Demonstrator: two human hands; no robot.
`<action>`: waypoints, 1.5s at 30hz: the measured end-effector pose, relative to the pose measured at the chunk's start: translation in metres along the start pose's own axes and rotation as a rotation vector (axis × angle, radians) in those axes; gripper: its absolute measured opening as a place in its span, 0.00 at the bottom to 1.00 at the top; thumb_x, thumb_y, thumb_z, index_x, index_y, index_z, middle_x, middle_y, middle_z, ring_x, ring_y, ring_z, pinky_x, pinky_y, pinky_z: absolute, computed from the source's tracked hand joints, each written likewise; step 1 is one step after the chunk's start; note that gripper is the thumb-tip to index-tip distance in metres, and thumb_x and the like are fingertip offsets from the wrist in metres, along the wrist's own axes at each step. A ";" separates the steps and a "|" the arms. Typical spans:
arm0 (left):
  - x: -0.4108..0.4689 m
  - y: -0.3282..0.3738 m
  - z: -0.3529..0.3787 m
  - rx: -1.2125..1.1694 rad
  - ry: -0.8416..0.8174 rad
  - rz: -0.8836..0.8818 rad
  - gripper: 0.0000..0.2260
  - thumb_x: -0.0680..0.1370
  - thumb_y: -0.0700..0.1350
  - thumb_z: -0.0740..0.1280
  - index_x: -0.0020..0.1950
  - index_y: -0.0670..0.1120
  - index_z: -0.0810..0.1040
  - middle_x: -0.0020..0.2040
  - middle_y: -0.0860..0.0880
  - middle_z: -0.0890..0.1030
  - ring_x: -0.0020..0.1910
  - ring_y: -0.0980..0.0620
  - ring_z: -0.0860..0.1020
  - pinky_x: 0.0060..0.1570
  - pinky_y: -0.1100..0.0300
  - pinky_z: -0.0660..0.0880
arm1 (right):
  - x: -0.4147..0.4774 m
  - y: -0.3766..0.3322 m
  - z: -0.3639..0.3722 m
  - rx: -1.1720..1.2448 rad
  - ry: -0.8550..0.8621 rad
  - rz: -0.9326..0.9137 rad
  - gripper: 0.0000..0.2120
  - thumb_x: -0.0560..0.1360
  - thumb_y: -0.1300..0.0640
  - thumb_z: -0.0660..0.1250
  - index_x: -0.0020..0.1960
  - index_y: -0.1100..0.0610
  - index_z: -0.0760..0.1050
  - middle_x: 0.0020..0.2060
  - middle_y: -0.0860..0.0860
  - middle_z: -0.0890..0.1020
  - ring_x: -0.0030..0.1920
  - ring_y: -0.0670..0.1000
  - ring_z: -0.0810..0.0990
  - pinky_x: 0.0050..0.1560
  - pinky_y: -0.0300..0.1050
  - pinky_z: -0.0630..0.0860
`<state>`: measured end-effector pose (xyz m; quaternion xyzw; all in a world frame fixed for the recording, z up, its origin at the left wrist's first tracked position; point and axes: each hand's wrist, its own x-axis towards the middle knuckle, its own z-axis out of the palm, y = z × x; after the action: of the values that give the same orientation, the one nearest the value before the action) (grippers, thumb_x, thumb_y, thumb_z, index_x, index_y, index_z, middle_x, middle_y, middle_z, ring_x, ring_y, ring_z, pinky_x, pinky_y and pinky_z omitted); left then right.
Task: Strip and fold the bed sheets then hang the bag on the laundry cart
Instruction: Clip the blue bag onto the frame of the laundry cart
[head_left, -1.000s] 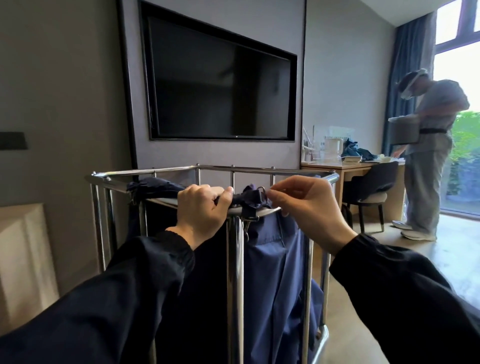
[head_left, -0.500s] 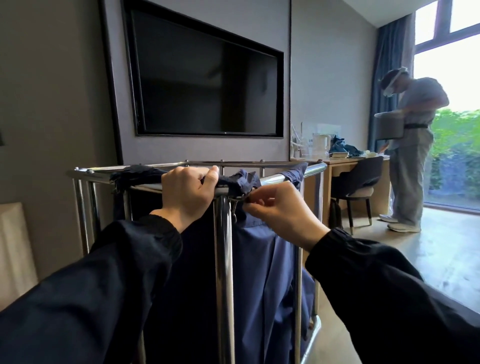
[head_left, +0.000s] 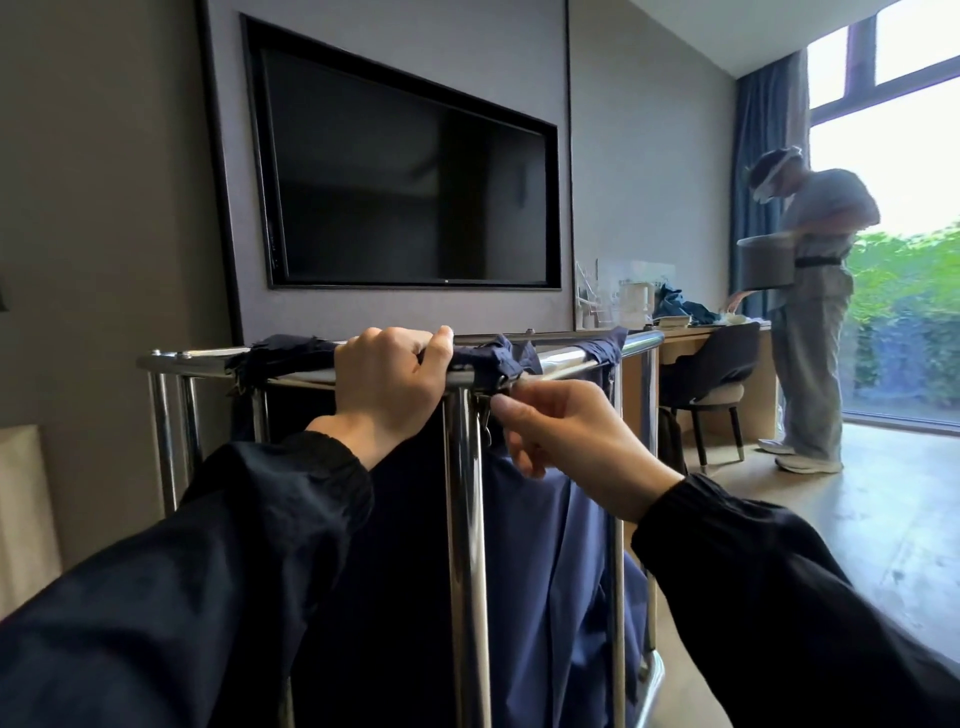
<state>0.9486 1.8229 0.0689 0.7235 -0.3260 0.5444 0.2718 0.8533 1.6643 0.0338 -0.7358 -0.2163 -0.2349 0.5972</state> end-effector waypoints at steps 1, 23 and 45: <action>0.000 0.002 0.000 -0.002 0.004 0.004 0.25 0.76 0.58 0.50 0.22 0.48 0.58 0.19 0.53 0.61 0.20 0.52 0.64 0.28 0.63 0.54 | -0.001 0.001 0.000 0.016 0.025 -0.012 0.09 0.78 0.61 0.65 0.39 0.62 0.74 0.26 0.55 0.71 0.24 0.50 0.69 0.25 0.39 0.65; 0.000 0.021 0.003 -0.024 0.059 0.017 0.24 0.77 0.51 0.54 0.21 0.49 0.55 0.18 0.56 0.58 0.19 0.56 0.61 0.31 0.60 0.55 | -0.021 -0.010 -0.021 0.054 -0.003 0.135 0.08 0.72 0.67 0.69 0.48 0.70 0.74 0.25 0.50 0.72 0.24 0.46 0.61 0.27 0.39 0.57; -0.001 0.025 0.001 -0.011 0.047 -0.016 0.23 0.77 0.50 0.55 0.21 0.50 0.59 0.19 0.56 0.61 0.22 0.58 0.63 0.32 0.59 0.56 | 0.002 -0.048 -0.072 -1.588 -0.262 -1.086 0.23 0.73 0.65 0.61 0.65 0.48 0.70 0.66 0.59 0.71 0.64 0.59 0.70 0.57 0.55 0.69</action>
<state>0.9298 1.8059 0.0690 0.7115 -0.3166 0.5575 0.2876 0.8197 1.6031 0.0851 -0.7449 -0.3699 -0.4722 -0.2921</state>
